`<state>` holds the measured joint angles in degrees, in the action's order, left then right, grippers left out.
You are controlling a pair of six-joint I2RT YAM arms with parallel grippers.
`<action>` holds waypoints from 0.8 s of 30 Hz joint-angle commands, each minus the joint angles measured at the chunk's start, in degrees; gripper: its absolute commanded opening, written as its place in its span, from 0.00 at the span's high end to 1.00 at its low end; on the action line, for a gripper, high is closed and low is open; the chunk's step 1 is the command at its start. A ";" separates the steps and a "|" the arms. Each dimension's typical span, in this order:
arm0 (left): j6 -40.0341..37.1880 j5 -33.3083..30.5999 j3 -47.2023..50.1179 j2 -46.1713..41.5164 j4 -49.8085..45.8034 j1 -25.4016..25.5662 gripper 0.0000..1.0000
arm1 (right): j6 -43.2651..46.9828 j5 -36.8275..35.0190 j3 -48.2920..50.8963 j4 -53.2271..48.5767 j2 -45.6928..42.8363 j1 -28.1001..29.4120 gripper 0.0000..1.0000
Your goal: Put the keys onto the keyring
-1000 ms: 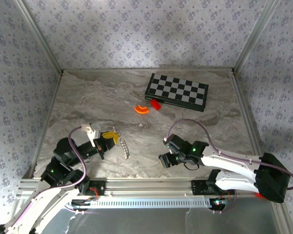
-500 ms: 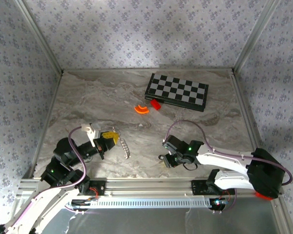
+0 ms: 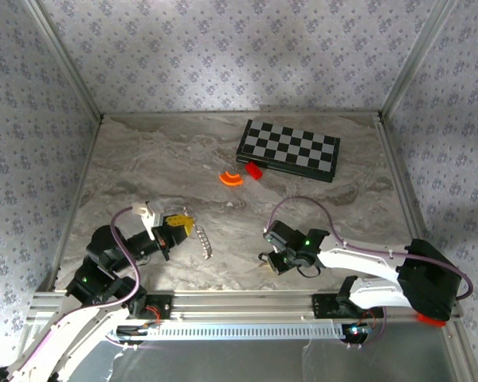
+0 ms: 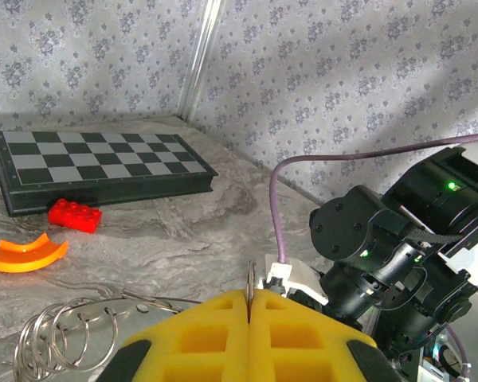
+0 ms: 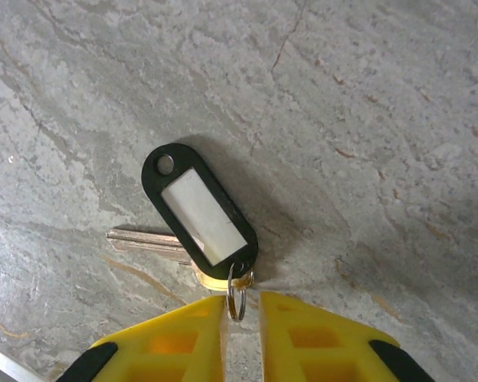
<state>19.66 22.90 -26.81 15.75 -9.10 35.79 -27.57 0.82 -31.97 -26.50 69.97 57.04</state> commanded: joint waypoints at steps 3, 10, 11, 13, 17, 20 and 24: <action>0.73 -0.83 -0.88 -0.97 2.95 0.25 1.00 | 0.51 -0.35 -1.05 -1.03 0.73 0.42 0.87; 0.77 -0.83 -0.70 -1.33 3.04 0.26 1.00 | 0.93 -1.08 -2.78 -2.78 1.96 1.52 0.94; 0.73 -0.83 -0.70 -1.29 3.17 0.30 1.00 | 0.95 -1.36 -3.31 -3.49 2.14 1.70 0.94; 0.69 -0.83 -0.72 -1.04 3.39 0.29 1.00 | 1.04 -2.40 -4.80 -5.66 2.67 2.07 0.96; 0.55 -0.67 -0.82 -0.72 3.58 0.28 1.00 | 0.20 -3.13 -8.29 -11.44 5.08 2.27 1.00; 0.55 -0.49 -0.87 -0.72 3.61 0.25 1.00 | -0.31 -3.17 -12.29 -18.21 9.28 2.15 1.00; 0.03 -0.83 -1.12 -0.76 2.72 0.26 1.00 | 0.41 -3.45 -17.84 -25.04 16.60 2.02 1.00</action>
<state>19.64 22.50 -26.81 15.38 -8.95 35.79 -27.20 -0.84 -46.57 -42.35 83.26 59.02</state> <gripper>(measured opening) 0.047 0.053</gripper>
